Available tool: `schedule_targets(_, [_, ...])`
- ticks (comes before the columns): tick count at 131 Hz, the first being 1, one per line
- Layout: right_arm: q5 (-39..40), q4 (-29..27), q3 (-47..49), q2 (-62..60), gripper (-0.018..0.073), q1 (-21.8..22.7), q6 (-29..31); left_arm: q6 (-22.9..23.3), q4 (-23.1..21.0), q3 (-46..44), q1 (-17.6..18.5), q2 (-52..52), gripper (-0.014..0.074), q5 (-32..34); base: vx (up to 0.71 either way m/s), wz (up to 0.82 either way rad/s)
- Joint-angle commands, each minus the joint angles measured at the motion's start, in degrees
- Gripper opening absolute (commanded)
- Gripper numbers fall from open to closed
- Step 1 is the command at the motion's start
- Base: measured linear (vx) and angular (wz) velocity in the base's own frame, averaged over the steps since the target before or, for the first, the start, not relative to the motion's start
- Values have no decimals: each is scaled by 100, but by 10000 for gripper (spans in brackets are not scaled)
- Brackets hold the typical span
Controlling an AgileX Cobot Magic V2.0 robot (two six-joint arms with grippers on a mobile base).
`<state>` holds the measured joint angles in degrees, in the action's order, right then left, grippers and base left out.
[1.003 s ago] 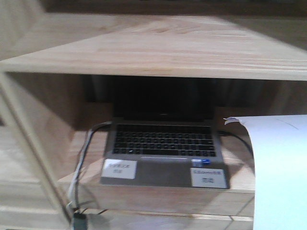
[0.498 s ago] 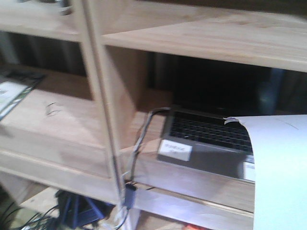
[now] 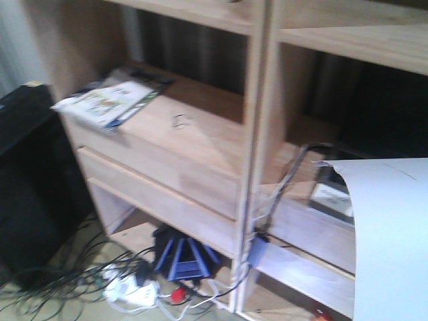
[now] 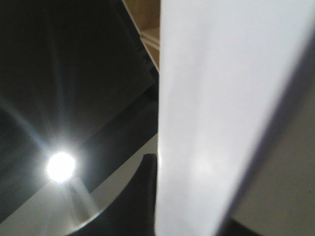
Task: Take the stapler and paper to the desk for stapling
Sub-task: 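Drive the base to the wooden desk holding stapler and paper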
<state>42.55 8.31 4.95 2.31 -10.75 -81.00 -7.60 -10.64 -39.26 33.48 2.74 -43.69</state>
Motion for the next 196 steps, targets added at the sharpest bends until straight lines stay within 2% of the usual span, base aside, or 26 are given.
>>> schedule_targets(1, [278, 16, 141, 77, -7, 25, 57, -2, -96, -140, 19, 108, -6, 674, -14, 56])
schedule_targets(196, [335, 11, 141, 77, -7, 25, 57, -2, -96, -140, 19, 108, -6, 674, -10, 55])
